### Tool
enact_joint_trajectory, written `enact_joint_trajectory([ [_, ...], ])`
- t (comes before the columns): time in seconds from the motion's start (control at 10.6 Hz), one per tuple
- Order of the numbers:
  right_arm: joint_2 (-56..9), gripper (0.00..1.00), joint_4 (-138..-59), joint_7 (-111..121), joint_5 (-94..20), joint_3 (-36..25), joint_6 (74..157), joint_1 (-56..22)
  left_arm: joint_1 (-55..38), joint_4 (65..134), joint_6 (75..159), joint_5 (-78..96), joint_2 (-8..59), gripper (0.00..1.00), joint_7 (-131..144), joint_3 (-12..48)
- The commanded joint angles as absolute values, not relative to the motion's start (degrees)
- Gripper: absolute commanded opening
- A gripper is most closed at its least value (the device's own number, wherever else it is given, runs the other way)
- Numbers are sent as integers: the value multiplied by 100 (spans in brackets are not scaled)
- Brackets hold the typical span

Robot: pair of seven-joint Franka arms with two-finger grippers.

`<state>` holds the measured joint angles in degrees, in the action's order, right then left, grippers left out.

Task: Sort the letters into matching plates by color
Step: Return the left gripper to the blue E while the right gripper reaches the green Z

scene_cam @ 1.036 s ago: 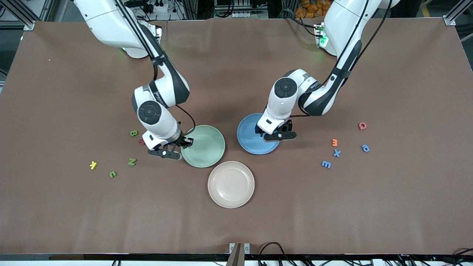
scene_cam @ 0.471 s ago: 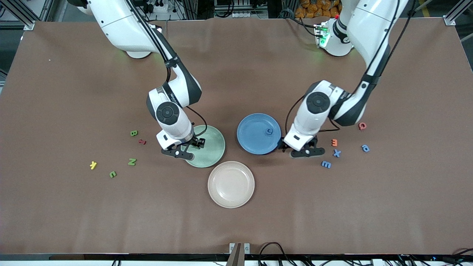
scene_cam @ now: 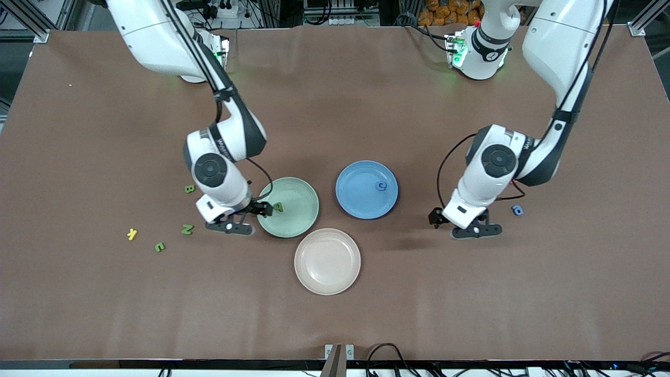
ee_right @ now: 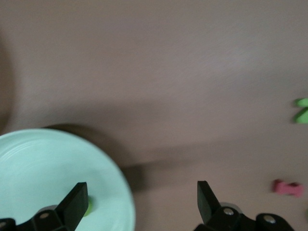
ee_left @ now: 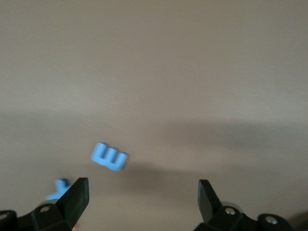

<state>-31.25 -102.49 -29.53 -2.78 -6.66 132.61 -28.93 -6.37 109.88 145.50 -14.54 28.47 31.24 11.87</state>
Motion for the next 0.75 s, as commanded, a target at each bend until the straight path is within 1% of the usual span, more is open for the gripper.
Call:
enact_joint_trajectory([
  [0.0, -2576, 100, -10704, -1946, -185, -694, 13157, -2261, -334, 10750, 14458, -1565, 2970, 100, 2288, 1257],
  [0.28, -2584, 100, -10758, -1557, -167, -896, 13175, -1952, -290, 10758, 14458, -1495, 3067, 100, 2354, 1248],
  [0.66, -2707, 100, -10749, -1003, -167, -818, 13384, -1311, -360, 10819, 14449, -1380, 3181, 100, 3899, 1134],
])
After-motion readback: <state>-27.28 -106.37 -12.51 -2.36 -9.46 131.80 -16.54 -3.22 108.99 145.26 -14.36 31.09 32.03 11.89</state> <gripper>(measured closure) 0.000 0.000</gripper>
